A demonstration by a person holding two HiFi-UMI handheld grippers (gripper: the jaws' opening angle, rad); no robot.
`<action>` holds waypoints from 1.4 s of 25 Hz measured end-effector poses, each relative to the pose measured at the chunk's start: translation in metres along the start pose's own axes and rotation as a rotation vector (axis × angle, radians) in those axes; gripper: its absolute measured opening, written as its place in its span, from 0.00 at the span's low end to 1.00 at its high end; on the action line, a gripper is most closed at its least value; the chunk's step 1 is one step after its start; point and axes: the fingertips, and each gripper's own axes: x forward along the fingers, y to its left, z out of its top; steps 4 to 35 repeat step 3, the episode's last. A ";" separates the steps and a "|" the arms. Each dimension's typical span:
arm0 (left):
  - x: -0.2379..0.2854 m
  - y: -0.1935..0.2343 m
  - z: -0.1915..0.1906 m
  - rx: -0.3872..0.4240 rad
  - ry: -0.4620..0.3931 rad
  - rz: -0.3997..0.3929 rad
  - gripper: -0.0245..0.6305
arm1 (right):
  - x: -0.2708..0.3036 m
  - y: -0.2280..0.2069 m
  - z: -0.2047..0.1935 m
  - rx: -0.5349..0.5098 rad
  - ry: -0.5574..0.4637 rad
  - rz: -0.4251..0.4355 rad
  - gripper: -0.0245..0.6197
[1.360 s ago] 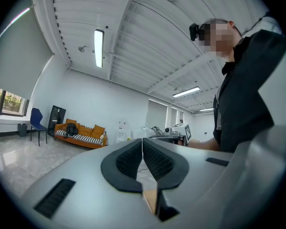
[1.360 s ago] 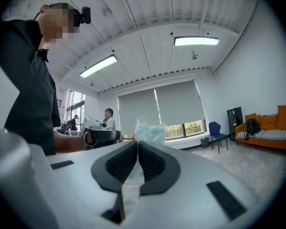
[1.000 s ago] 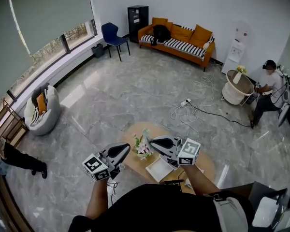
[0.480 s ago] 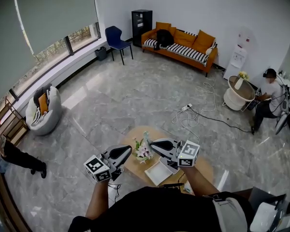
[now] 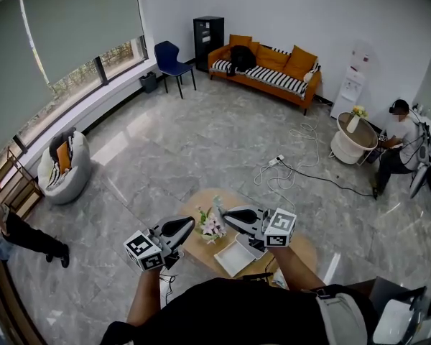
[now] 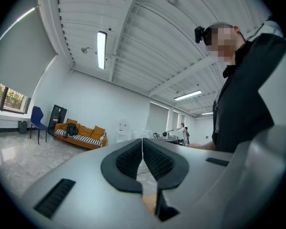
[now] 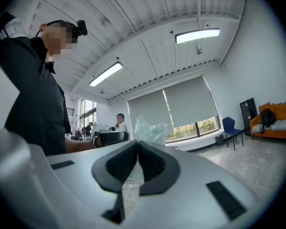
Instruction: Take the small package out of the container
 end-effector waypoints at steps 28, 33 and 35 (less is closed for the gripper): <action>-0.002 -0.001 -0.002 -0.013 0.001 -0.001 0.07 | 0.000 0.002 -0.003 0.002 0.001 0.003 0.07; -0.002 -0.001 -0.002 -0.013 0.001 -0.001 0.07 | 0.000 0.002 -0.003 0.002 0.001 0.003 0.07; -0.002 -0.001 -0.002 -0.013 0.001 -0.001 0.07 | 0.000 0.002 -0.003 0.002 0.001 0.003 0.07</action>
